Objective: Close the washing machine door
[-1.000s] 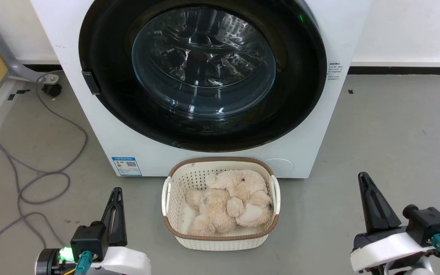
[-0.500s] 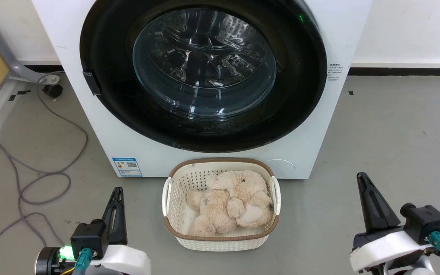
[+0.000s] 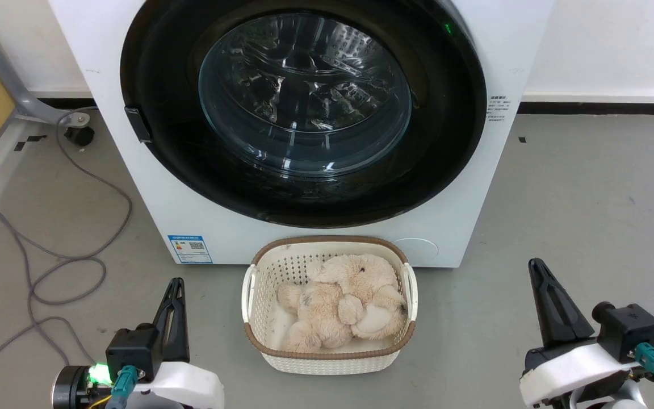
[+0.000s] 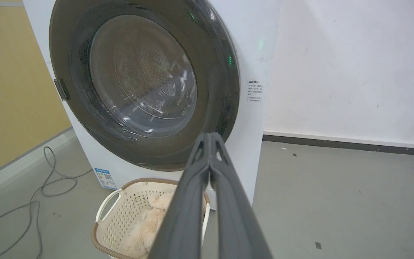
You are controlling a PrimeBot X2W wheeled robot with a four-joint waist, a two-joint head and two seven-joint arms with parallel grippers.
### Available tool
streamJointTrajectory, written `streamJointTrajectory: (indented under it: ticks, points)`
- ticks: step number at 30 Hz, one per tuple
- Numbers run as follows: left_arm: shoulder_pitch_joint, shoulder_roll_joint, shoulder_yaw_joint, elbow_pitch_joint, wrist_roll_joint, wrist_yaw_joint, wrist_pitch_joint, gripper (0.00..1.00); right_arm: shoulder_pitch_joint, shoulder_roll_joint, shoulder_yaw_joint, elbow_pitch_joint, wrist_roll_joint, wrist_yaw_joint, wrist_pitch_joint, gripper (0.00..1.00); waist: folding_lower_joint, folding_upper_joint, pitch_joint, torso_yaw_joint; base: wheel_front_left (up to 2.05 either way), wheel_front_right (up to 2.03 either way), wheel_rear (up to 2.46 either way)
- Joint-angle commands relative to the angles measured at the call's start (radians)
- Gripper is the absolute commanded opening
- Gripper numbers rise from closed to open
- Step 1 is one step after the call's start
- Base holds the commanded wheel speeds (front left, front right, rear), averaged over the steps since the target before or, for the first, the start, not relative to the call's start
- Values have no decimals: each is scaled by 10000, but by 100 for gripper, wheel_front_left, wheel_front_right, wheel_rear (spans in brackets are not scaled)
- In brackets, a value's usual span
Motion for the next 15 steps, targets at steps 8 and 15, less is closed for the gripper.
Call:
streamJointTrajectory:
  ticks: [8, 15]
  points:
    - [2, -2, 45, -125, 65, -91, 229, 0, 201, 31, 6, -169, -171, -5, 223, 0, 0, 0, -20, 10, 0, 0, 0]
    - [2, -4, 58, -182, 81, -136, 373, 0, 232, 35, 9, -238, -251, -5, 367, 0, 0, 0, -35, 19, 0, 0, 0]
